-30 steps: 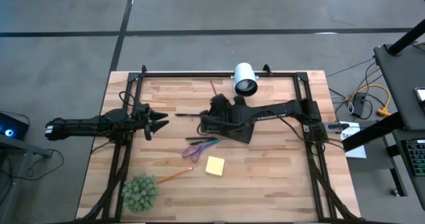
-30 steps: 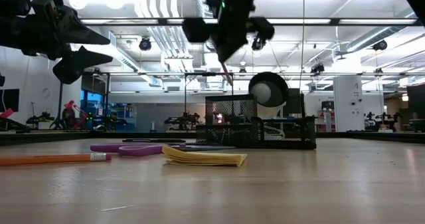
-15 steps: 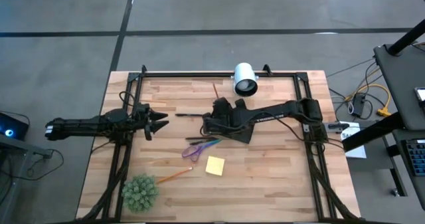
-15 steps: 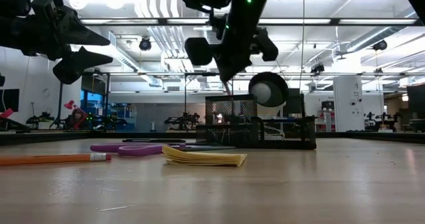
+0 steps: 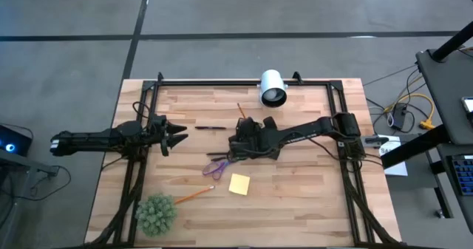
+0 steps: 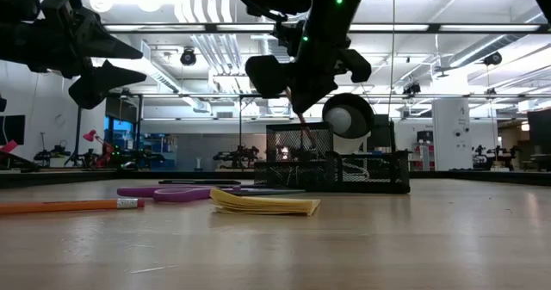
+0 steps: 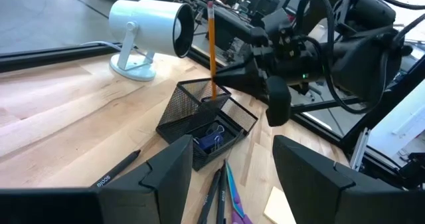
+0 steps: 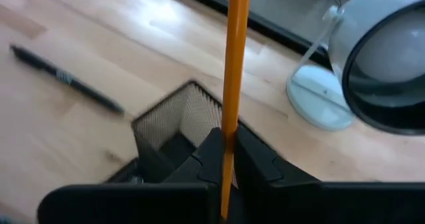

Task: Pick and place office supplies into organizer
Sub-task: Put the right yellow pencil into the black mesh organizer, then put the yellow pencil into the black mesh organizer

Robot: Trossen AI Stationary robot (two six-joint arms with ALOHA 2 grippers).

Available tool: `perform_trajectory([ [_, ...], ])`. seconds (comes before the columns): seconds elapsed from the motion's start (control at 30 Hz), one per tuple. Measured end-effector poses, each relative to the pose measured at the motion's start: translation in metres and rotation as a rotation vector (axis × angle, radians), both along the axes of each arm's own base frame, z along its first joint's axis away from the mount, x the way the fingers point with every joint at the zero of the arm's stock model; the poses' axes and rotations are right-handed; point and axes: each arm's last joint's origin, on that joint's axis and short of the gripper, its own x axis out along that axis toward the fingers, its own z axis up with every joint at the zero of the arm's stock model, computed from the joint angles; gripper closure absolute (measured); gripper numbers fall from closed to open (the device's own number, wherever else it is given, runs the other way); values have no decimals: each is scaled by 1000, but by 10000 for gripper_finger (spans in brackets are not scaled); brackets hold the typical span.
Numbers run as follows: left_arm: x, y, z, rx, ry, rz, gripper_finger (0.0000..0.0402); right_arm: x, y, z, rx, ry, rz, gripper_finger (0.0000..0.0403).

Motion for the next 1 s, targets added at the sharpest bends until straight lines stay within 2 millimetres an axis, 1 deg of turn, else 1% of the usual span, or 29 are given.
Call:
perform_trajectory([
  [0.13,0,0,0,0,-1,0,207,-5,7,-3,25,38,8,356],
  [0.3,0,0,0,-1,-1,0,207,-6,14,-4,63,69,48,298],
  [0.4,0,0,0,-1,-1,0,207,-7,21,-5,100,105,100,265],
  [0.47,0,0,0,-3,-2,0,207,-6,30,-2,122,140,167,247],
  [0.57,0,0,1,-9,-5,-3,207,-4,49,10,172,217,351,227],
  [0.67,0,0,0,-11,-5,-16,207,1,70,20,292,303,665,219],
  [0.73,0,-1,0,-11,-3,-16,207,6,85,19,336,322,905,219],
  [0.77,0,0,0,-11,-3,-16,207,9,91,19,327,329,1018,220],
  [0.83,0,-1,0,-11,-2,-17,207,17,101,15,243,333,1191,220],
  [0.9,0,-1,0,-11,0,-17,207,27,105,8,159,312,1280,220],
  [1.0,0,-1,-1,-12,3,-17,207,42,104,-7,114,254,1296,218],
])
